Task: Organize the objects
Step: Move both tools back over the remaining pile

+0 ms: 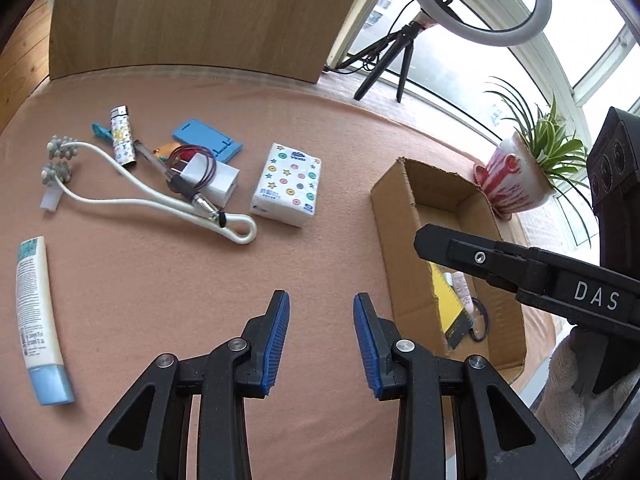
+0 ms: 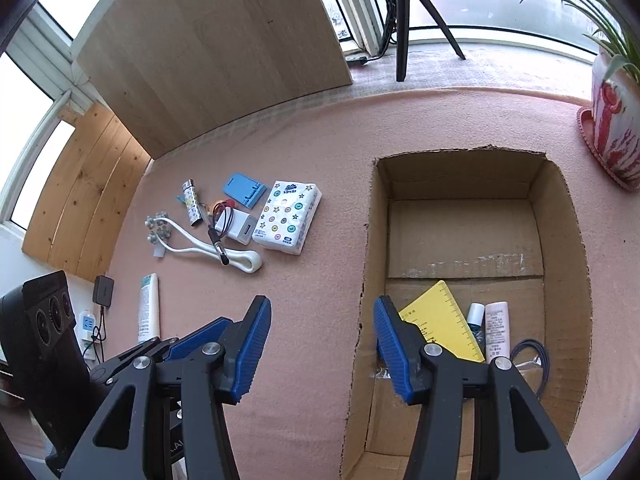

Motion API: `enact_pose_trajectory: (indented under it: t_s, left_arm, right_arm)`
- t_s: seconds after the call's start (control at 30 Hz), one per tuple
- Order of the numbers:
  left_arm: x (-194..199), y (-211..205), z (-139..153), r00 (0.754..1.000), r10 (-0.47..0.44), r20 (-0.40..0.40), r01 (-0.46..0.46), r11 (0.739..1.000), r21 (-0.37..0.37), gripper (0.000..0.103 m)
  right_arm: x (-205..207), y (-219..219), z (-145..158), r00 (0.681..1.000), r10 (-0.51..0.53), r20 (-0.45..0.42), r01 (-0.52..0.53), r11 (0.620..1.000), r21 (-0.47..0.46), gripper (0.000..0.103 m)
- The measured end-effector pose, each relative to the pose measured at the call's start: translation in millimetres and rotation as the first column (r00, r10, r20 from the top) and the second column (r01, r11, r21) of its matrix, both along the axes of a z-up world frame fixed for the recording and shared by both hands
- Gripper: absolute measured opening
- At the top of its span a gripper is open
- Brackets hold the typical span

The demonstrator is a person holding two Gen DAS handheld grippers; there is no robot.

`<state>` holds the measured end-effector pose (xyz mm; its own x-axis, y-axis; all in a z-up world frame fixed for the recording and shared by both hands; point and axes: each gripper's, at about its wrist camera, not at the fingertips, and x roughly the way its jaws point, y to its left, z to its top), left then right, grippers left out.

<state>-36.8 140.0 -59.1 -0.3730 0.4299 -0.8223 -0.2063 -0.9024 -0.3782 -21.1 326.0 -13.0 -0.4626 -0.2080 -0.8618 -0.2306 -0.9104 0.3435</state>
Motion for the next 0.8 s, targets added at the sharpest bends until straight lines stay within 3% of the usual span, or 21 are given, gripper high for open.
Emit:
enact_pose_trajectory:
  t_s: [0.4, 0.8]
  left_arm:
    - [2, -126, -17, 0.976, 0.215, 0.04, -0.214, 0.976, -0.03, 0.036]
    - [12, -174, -22, 0.959, 0.278, 0.052, -0.276, 0.96, -0.036, 0.036]
  right_arm:
    - [-69, -73, -30, 0.982, 0.177, 0.06, -0.177, 0.984, -0.004, 0.05]
    - [-116, -95, -64, 0.973, 0.201, 0.11, -0.202, 0.979, -0.002, 0.05]
